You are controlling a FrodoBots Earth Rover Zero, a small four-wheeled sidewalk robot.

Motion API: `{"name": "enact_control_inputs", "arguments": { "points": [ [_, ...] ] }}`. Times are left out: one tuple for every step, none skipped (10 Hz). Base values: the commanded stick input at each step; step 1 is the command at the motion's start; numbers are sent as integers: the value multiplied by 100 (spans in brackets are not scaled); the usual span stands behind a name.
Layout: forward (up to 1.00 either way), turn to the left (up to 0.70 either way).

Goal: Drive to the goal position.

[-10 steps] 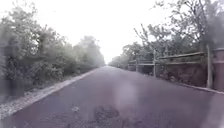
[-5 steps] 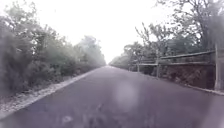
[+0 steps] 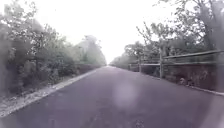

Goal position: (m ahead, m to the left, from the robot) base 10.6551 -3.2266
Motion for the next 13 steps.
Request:
{"name": "enact_control_inputs", "arguments": {
  "points": [
    [70, 0],
    [70, 0],
    [70, 0],
    [70, 0],
    [70, 0],
    [70, 0],
    [70, 0],
    [70, 0],
    [70, 0],
    [70, 0],
    [70, 0],
    [70, 0],
    [70, 0]
  ]
}}
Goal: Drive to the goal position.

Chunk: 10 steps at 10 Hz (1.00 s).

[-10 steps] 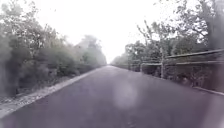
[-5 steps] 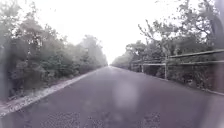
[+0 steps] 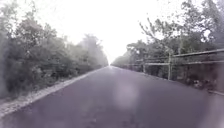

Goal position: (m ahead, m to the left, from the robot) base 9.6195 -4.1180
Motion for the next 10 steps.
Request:
{"name": "enact_control_inputs", "arguments": {
  "points": [
    [70, 0],
    [70, 0],
    [70, 0],
    [70, 0],
    [70, 0],
    [70, 0],
    [70, 0],
    [70, 0],
    [70, 0],
    [70, 0]
  ]
}}
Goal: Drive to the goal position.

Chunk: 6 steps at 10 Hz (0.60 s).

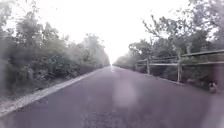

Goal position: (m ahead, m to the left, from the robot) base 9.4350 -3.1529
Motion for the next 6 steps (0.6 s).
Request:
{"name": "enact_control_inputs", "arguments": {
  "points": [
    [70, 0],
    [70, 0],
    [70, 0],
    [70, 0],
    [70, 0],
    [70, 0]
  ]
}}
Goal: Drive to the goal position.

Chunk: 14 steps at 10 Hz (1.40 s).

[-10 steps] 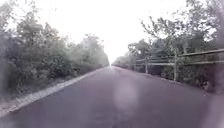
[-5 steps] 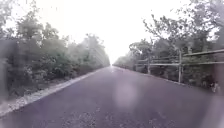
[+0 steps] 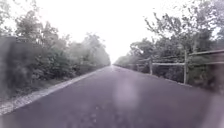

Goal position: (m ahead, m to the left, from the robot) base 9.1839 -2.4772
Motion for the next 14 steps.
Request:
{"name": "enact_control_inputs", "arguments": {
  "points": [
    [70, 0],
    [70, 0],
    [70, 0],
    [70, 0],
    [70, 0],
    [70, 0],
    [70, 0],
    [70, 0],
    [70, 0],
    [70, 0],
    [70, 0],
    [70, 0],
    [70, 0],
    [70, 0]
  ]
}}
